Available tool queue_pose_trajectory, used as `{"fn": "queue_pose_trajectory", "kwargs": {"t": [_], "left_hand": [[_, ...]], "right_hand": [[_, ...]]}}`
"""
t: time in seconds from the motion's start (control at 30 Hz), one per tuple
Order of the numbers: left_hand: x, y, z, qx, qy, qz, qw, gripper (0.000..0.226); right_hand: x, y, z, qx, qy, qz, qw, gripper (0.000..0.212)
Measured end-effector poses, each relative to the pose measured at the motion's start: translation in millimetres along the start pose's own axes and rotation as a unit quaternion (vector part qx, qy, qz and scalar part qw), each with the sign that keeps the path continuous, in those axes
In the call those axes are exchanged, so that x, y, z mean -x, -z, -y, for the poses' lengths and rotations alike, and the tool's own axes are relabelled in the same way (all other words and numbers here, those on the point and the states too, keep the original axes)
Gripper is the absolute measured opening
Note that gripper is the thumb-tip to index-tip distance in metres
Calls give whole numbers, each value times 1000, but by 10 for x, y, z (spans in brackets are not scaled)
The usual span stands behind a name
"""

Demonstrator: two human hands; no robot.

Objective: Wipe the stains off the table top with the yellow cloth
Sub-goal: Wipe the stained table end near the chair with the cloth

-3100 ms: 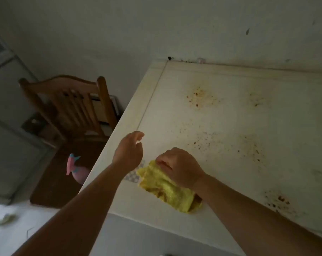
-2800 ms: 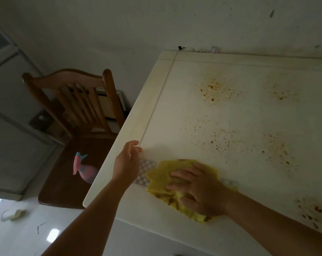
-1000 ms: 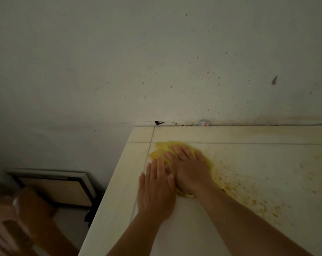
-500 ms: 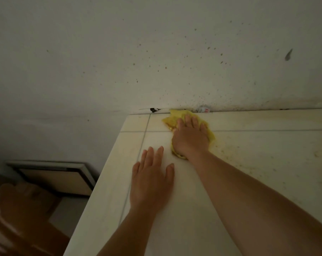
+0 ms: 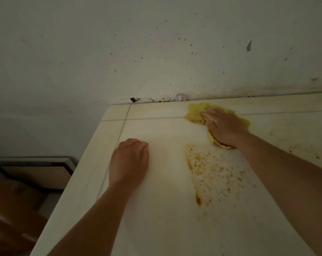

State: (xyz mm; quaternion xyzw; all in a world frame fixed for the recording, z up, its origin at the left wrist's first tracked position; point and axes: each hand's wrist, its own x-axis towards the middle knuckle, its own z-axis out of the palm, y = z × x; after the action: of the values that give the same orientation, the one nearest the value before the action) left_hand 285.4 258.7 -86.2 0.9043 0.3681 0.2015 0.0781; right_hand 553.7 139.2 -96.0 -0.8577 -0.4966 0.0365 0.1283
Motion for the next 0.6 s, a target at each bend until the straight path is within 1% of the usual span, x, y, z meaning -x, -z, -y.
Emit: {"fn": "queue_pose_trajectory", "kwargs": {"t": [0.07,0.13,0.27,0.33,0.47,0.6], "left_hand": [[30,-6,-31,-4,12,0,1000,31],[40,-8,-58,-1,31,12,999,29],[31,125,-146,-14,42,102,994,34],[106,182,-199,-21,44,124,991,36],[498,140,-235,-16,63,92,994,37],[1009,239,-322,-7,101,67,993,34]], "right_hand": [[106,12,57,-29,36,14,999,43],[239,24,133,-63,76,30,995,42],[580,26,371,-138,157,59,976,44],[771,17,488,-167,190,81,964,44],[1159,22,645,-223,220,122,942,44],[1637,69,802,-243,234,152,929,37]]}}
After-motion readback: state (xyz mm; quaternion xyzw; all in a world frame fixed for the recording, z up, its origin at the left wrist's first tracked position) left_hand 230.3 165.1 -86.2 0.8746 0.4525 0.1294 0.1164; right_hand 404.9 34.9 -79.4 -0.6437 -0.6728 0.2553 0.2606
